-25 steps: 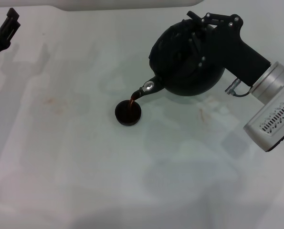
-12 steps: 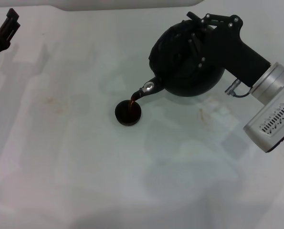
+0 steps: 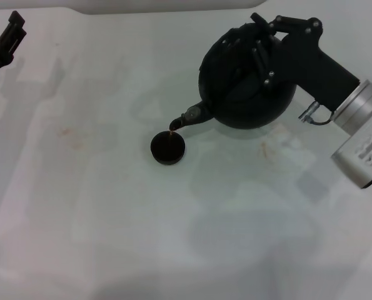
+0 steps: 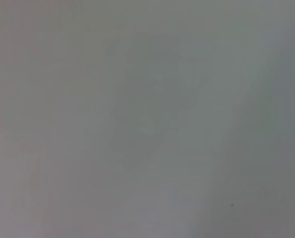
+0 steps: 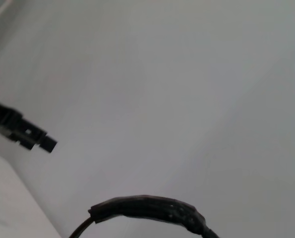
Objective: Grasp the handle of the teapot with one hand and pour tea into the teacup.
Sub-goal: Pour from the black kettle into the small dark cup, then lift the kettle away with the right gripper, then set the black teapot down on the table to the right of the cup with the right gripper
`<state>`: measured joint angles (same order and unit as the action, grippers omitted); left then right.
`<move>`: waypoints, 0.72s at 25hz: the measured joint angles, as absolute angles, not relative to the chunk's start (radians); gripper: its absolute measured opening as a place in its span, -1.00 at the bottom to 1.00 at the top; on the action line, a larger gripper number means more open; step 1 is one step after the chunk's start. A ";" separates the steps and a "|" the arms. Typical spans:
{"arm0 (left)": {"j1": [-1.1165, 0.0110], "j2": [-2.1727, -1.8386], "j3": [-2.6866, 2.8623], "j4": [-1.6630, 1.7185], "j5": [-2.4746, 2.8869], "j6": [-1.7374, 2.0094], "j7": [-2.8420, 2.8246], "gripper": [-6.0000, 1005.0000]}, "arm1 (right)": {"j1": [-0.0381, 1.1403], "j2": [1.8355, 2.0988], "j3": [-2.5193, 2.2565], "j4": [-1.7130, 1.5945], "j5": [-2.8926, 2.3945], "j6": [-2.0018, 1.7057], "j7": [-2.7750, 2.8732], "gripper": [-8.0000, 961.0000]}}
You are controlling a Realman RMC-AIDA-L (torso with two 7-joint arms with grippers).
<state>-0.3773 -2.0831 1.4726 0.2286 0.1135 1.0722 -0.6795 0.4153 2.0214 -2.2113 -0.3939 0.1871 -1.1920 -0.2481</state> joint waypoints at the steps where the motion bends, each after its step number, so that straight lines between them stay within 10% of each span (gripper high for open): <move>1: -0.378 -2.083 1.473 0.229 0.113 1.072 -0.679 0.72 | 0.416 2.020 -2.207 -0.392 0.187 -1.192 -0.210 -0.76; 18: -0.380 -2.081 1.473 0.229 0.114 1.074 -0.684 0.72 | 0.396 2.015 -2.168 -0.246 0.191 -1.354 0.322 -0.76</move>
